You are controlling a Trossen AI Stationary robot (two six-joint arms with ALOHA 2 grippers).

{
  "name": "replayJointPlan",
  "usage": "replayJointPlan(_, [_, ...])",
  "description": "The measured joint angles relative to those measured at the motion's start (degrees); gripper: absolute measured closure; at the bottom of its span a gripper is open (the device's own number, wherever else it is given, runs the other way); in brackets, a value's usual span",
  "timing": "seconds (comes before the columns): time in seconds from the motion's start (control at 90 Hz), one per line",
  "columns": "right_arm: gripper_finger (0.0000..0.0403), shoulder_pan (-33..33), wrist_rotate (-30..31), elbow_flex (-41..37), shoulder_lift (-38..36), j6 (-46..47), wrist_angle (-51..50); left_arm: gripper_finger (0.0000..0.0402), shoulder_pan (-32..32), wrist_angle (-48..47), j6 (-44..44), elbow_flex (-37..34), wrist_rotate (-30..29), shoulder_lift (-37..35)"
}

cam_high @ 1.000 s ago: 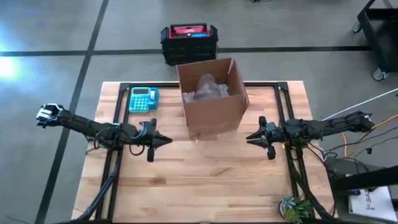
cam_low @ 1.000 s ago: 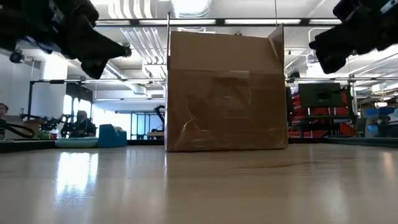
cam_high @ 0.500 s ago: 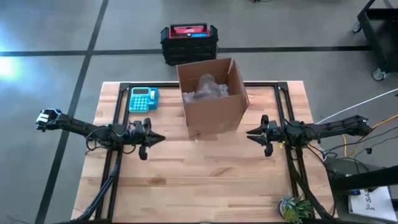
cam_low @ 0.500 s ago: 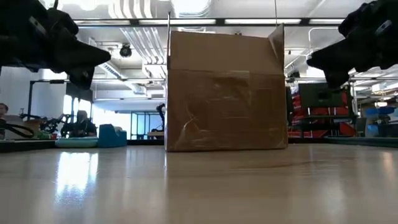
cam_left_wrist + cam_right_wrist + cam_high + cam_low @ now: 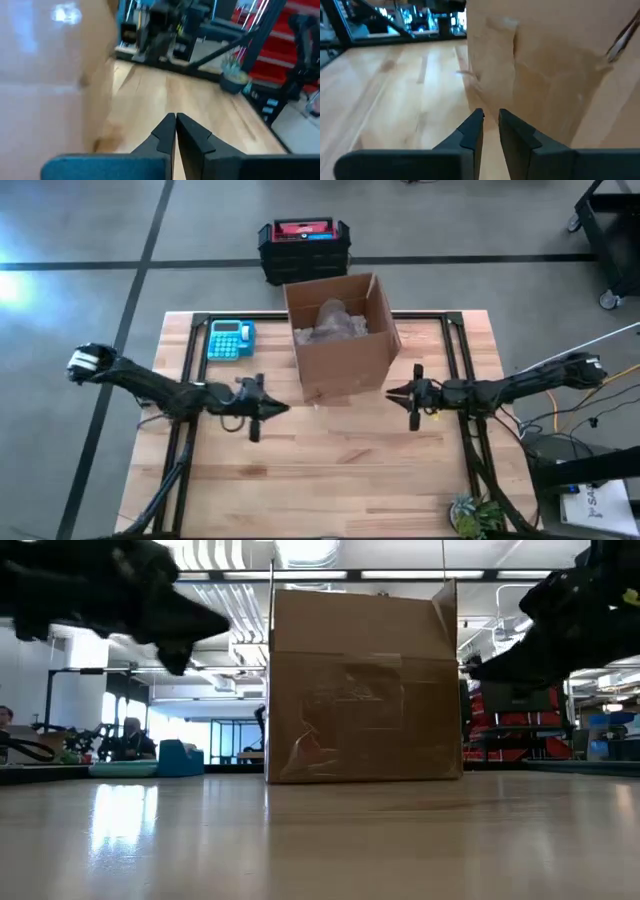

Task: Wrap mug
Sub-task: Adjust the cardboard box

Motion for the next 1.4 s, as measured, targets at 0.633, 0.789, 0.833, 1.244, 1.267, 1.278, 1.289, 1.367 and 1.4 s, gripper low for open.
replayJointPlan(0.633, [0.0349,0.0,0.2,0.0,2.0,0.6,0.1,0.04,11.9,1.5,3.4,8.1,-4.3,20.5])
replayJointPlan(0.789, [0.0338,0.0,0.2,0.0,2.0,0.7,0.1,0.04,14.8,1.7,5.4,8.8,-3.8,20.5])
replayJointPlan(0.833, [0.0335,0.0,0.2,0.0,2.0,0.7,0.1,0.04,15.4,1.6,5.8,8.8,-3.6,20.4])
replayJointPlan(1.244, [0.0316,-2.0,-0.3,3.6,10.3,0.5,7.4,0.0401,16.4,1.3,6.0,9.4,-1.1,20.4])
replayJointPlan(1.267, [0.0315,-2.5,-0.3,4.3,11.6,0.5,7.4,0.04,16.4,1.3,6.0,9.4,-1.1,20.4])
replayJointPlan(1.278, [0.0315,-2.8,-0.3,4.6,12.3,0.4,7.4,0.04,16.4,1.3,6.0,9.4,-1.1,20.4])
replayJointPlan(1.289, [0.0315,-3.1,-0.3,5.0,13.1,0.2,7.4,0.04,16.4,1.3,6.0,9.4,-1.1,20.4])
replayJointPlan(1.367, [0.0317,-5.3,-0.3,7.9,19.1,-1.4,6.9,0.0399,16.4,1.3,6.1,9.4,-1.1,20.4])
replayJointPlan(1.4, [0.0319,-6.4,-0.4,8.8,21.1,-1.7,6.8,0.0399,16.4,1.3,6.2,9.4,-1.1,20.4])
